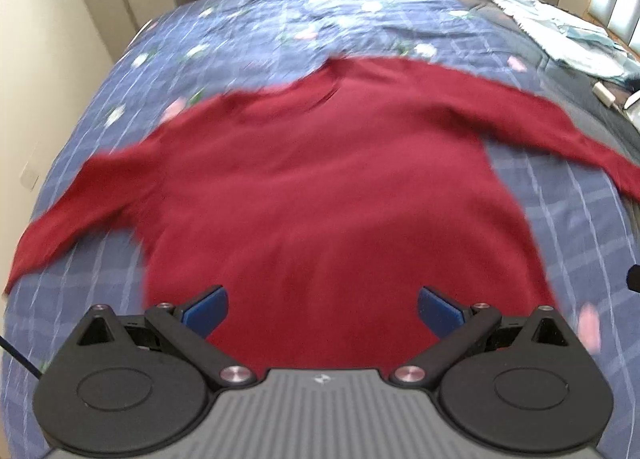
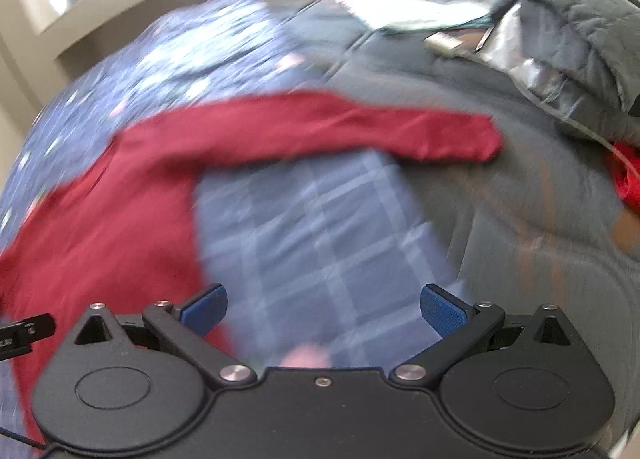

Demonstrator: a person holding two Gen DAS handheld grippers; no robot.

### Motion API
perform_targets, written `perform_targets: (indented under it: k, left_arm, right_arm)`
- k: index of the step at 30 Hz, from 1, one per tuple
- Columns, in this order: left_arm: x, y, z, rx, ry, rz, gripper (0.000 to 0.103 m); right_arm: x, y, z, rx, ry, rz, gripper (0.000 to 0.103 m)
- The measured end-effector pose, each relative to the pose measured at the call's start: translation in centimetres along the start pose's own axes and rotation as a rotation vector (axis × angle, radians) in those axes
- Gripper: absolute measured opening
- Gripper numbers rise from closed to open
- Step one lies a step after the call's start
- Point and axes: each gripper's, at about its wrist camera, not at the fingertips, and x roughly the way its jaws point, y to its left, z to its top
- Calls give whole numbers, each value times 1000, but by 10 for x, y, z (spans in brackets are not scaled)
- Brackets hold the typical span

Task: Fold small clothes
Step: 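Reach the right tool to the sleeve cuff nearest it and grasp it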

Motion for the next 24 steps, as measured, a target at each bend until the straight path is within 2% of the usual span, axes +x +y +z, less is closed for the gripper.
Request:
perform_targets:
  k: [6, 12, 16, 19, 21, 24]
  left_arm:
    - [58, -75, 78, 63, -93, -22, 103]
    - [114, -140, 131, 134, -155, -49, 103]
    - [145, -164, 143, 173, -172, -6, 103]
    - [162, -169, 147, 161, -169, 11, 103]
    - [168, -168, 148, 153, -160, 17, 103]
    - [172, -166, 150, 151, -152, 27, 103]
  right_arm:
    - [60, -51, 52, 118, -94, -65, 103]
    - [105, -107, 71, 283, -154, -96, 103]
    - [123, -135, 71, 407, -169, -55, 102]
    - [129, -145, 68, 464, -189, -21, 99]
    - [134, -148, 67, 493, -193, -13, 88]
    - [135, -148, 67, 540, -212, -51, 77]
